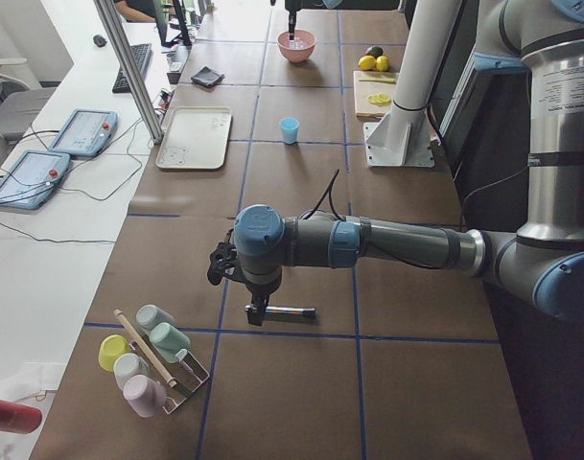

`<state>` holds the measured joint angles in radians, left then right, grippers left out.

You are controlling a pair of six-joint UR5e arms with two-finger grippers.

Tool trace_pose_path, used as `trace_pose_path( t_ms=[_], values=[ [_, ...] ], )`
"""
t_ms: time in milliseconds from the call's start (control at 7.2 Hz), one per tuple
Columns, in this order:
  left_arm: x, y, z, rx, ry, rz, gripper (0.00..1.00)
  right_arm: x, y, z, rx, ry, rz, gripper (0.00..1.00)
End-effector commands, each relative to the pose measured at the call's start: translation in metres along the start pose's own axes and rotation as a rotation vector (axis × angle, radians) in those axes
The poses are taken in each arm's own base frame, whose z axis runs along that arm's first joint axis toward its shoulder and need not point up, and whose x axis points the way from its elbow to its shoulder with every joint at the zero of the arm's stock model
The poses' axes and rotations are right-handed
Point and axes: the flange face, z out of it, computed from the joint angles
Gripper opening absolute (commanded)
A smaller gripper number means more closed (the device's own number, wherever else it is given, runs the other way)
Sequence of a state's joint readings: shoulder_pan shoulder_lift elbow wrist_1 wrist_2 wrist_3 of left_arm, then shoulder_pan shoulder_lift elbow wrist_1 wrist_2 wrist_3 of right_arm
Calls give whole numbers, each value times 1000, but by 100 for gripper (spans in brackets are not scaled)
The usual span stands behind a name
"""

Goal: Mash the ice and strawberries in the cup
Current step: 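Carry the ice cube with the right gripper over the light-blue cup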

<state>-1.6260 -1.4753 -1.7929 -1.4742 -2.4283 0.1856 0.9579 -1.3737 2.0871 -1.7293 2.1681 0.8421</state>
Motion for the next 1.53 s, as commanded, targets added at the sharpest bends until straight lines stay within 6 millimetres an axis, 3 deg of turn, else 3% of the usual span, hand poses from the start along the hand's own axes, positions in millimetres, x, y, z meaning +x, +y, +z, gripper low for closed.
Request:
trace_pose_path(
  t_ms=[0,278,417,556,695,1390],
  values=[
    [-2,5,2,-5,2,-6,100,-169,16,3,-31,21,39,0],
    [-2,6,4,-9,2,-8,100,-304,48,24,-19,9,108,0],
    [-3,6,3,-7,1,-8,100,-367,44,41,-8,19,147,0],
    [-3,6,3,-7,0,-8,100,-416,31,71,1,10,166,0],
    [-3,6,4,-10,0,-9,100,-424,32,89,-12,31,177,0],
    [-2,5,3,-8,1,-7,100,-404,33,107,-20,65,188,0]
  ],
)
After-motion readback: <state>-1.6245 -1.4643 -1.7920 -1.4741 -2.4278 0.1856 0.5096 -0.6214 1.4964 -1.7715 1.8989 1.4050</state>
